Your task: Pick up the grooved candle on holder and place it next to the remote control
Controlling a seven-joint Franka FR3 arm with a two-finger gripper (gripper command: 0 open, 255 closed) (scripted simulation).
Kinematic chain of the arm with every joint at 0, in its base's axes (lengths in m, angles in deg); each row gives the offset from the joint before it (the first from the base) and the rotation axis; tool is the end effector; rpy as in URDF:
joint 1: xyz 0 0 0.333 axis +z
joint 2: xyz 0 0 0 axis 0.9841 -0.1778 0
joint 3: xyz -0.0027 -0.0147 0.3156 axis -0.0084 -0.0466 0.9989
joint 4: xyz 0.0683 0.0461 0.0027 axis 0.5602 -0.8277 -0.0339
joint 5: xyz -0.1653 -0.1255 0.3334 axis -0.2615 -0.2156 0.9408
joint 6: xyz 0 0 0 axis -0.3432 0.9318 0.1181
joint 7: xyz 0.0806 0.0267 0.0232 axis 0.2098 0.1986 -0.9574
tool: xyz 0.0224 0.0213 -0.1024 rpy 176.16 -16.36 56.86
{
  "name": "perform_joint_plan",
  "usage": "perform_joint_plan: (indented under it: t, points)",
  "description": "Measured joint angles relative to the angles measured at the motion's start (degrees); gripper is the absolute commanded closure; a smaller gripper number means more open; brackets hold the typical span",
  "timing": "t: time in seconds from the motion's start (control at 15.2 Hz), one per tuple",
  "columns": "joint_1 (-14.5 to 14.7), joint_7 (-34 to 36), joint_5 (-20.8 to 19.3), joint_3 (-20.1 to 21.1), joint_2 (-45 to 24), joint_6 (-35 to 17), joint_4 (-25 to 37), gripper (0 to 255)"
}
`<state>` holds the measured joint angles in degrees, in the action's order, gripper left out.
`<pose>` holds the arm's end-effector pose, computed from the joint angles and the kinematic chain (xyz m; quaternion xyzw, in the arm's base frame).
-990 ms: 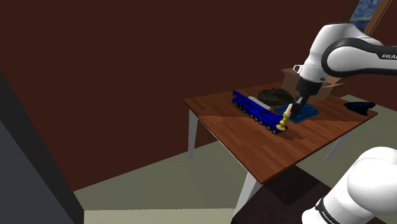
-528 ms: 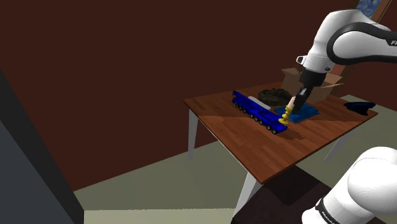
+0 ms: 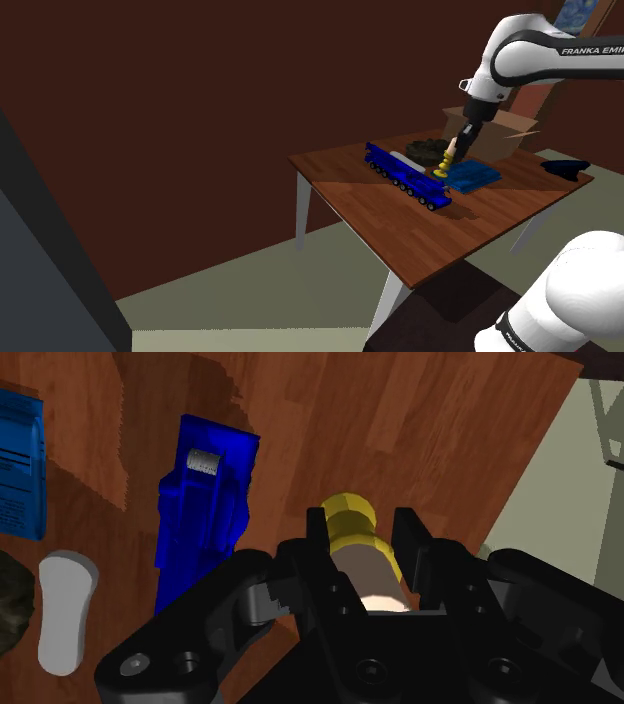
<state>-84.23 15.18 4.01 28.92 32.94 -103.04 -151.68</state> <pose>0.3350 -0.1668 0.5482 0.9989 0.0463 0.0021 0.0082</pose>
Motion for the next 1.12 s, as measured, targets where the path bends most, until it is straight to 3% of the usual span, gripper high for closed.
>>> perform_joint_plan:
  t: [0.59,1.12]
  points:
    - [0.9,-10.2,2.8,-8.9,-19.4,-3.4,16.6,255]
    - [-1.5,-21.8,12.2,-15.5,-39.7,-1.3,37.0,255]
